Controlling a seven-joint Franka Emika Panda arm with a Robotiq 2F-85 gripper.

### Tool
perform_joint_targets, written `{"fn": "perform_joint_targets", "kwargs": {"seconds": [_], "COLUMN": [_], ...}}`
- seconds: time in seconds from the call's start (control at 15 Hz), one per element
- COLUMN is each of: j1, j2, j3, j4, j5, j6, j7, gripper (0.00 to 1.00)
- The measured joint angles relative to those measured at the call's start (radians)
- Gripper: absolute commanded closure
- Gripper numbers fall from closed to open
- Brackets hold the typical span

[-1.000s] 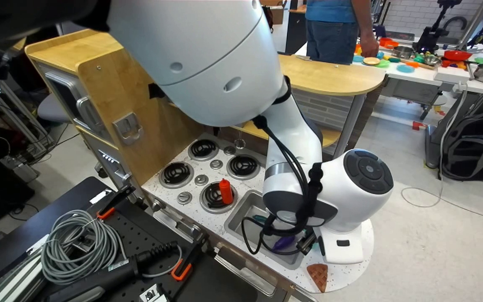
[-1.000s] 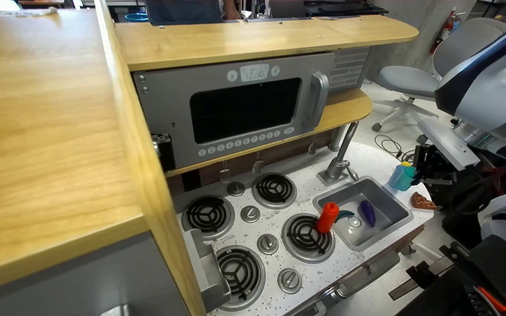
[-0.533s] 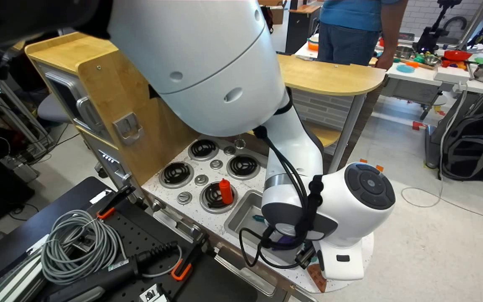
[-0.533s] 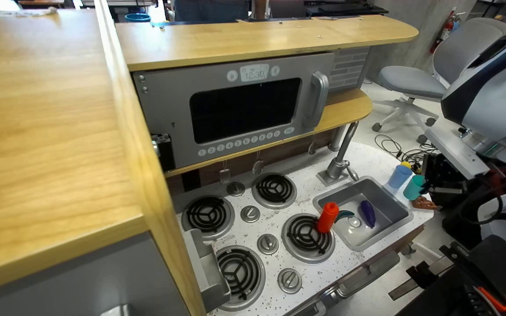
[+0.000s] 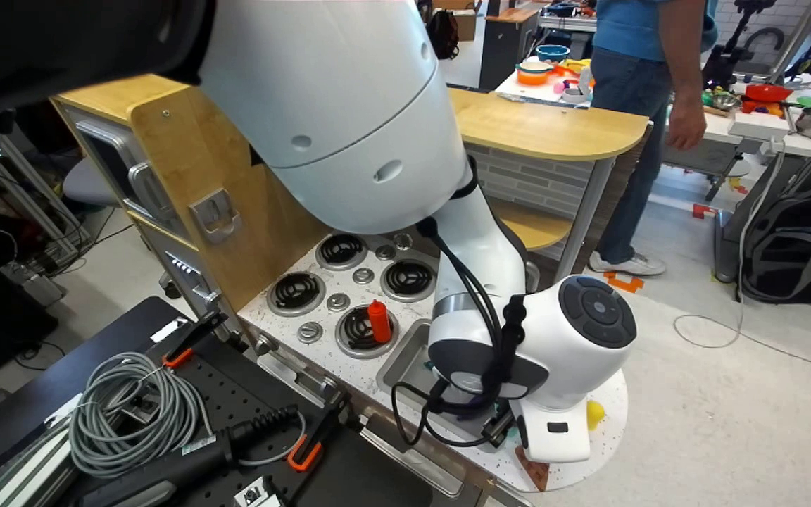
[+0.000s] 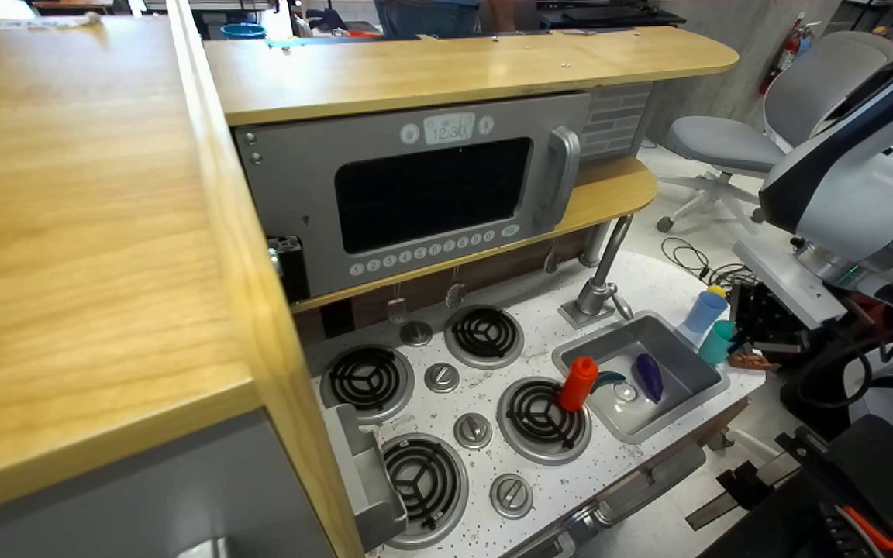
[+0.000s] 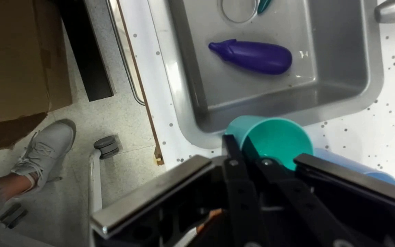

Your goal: Get the green cup in the sink and put it next to the blue cup on the edge of the sink

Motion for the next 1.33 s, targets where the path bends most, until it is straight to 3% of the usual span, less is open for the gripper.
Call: {"fn": "perform_joint_targets", "kwargs": {"seconds": [0.33,0.87,0.93,1.0,1.33], "j1": [-0.003,-0.004,-0.005,-0.005,-0.009], "j2": [0.0,0.0,0.0,0.0,0.001], "j3": [0.003,0.026,0.029,0.032,0.041], "j4": [0.01,0.023,0.026,0.027,0.031], "j5": [0.002,0.043,0.044,0.045,0.052], "j6": [0.006,0.109,0.109,0.109,0.109], "j7": [-0.005,-0.004,-0.004,-0.004,-0.004], "gripper": [0.99,0.99,0.71,0.69,0.34]}}
